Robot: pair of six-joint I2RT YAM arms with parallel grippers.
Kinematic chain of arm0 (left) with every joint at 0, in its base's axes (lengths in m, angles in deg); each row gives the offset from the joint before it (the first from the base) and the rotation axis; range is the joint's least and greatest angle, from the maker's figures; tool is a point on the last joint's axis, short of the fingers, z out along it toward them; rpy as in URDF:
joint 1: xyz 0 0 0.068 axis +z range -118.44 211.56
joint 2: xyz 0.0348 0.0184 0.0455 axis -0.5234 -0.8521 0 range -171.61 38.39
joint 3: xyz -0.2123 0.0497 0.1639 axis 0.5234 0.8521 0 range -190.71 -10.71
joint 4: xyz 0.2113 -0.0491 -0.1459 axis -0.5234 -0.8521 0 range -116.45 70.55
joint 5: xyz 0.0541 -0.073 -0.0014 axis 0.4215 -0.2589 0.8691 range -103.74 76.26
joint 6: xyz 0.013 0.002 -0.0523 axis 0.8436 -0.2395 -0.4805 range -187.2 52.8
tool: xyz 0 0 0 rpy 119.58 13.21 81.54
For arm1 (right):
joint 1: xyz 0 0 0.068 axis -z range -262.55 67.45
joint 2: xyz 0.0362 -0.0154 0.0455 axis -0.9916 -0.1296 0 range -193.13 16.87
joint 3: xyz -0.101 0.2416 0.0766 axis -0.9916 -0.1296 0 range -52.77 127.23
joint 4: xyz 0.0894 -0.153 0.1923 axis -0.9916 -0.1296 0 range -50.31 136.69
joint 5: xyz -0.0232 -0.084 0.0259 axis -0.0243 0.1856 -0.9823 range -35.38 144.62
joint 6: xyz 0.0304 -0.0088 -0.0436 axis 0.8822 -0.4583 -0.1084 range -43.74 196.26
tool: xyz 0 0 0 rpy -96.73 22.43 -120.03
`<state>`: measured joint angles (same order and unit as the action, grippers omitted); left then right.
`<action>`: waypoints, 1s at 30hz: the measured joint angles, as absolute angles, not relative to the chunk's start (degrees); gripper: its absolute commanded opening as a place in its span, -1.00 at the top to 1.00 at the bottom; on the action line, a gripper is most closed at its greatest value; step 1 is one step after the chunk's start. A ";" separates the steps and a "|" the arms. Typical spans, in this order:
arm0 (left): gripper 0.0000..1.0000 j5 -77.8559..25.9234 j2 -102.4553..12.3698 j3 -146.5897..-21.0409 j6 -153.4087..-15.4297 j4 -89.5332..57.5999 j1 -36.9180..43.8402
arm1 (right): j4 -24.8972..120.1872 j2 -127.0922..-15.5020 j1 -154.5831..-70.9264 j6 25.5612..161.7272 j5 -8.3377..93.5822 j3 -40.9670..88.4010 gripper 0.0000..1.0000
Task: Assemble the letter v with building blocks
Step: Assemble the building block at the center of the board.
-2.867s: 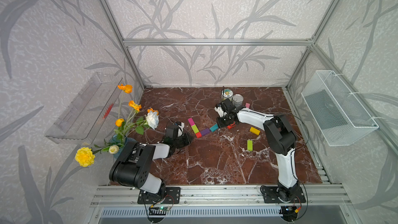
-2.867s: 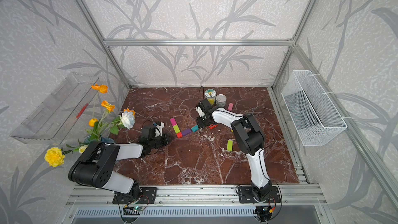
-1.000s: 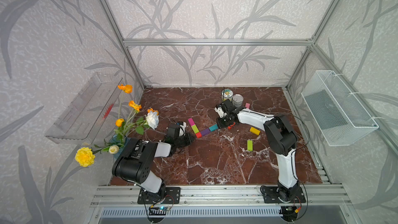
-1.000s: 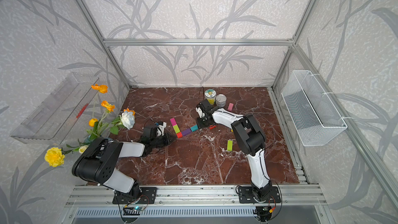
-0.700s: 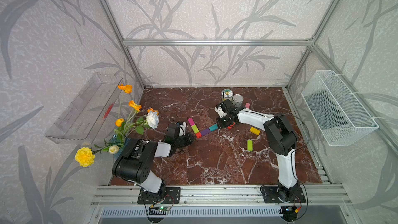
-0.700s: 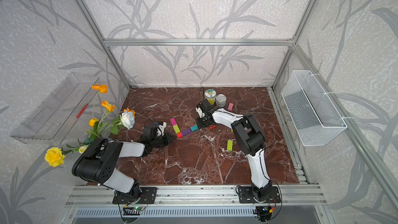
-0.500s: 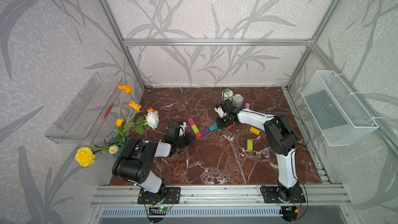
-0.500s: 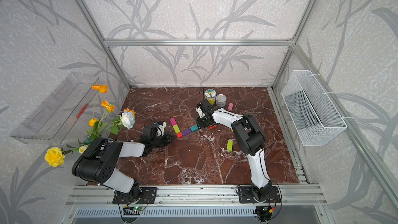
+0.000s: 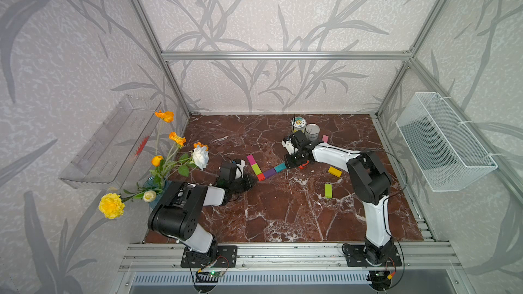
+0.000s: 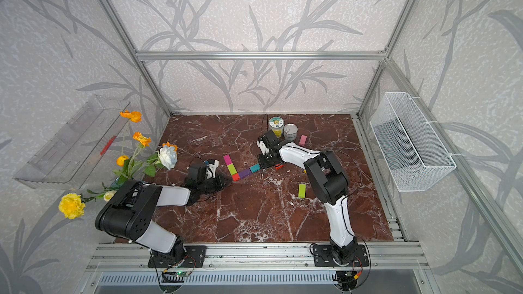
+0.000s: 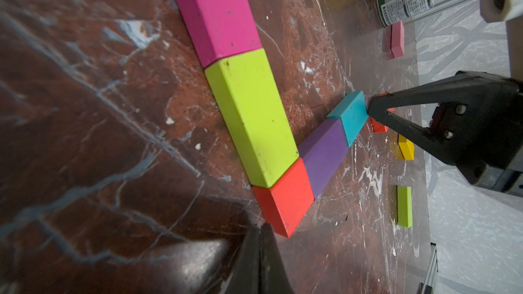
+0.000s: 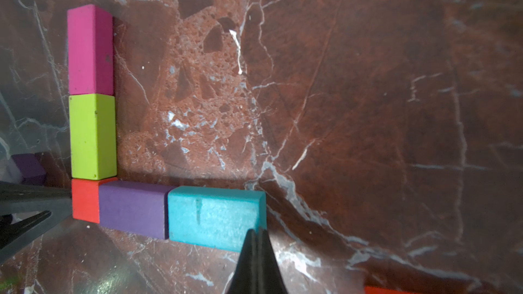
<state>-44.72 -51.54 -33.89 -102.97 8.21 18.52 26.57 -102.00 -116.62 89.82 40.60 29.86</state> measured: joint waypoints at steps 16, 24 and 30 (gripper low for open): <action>1.00 -44.96 -51.83 -33.91 -102.99 8.63 18.52 | 25.63 -100.56 -116.62 89.82 41.82 29.83 0.99; 1.00 -45.13 -52.02 -33.91 -102.99 8.89 18.52 | 24.28 -101.52 -116.55 89.95 42.59 31.74 0.99; 1.00 -45.13 -52.05 -33.91 -102.99 8.91 18.52 | 23.91 -103.05 -116.55 90.02 42.55 31.93 0.98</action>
<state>-45.13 -52.05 -33.91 -102.99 8.91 18.52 23.91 -103.05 -116.55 90.02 42.55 31.93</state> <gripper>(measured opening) 0.048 0.045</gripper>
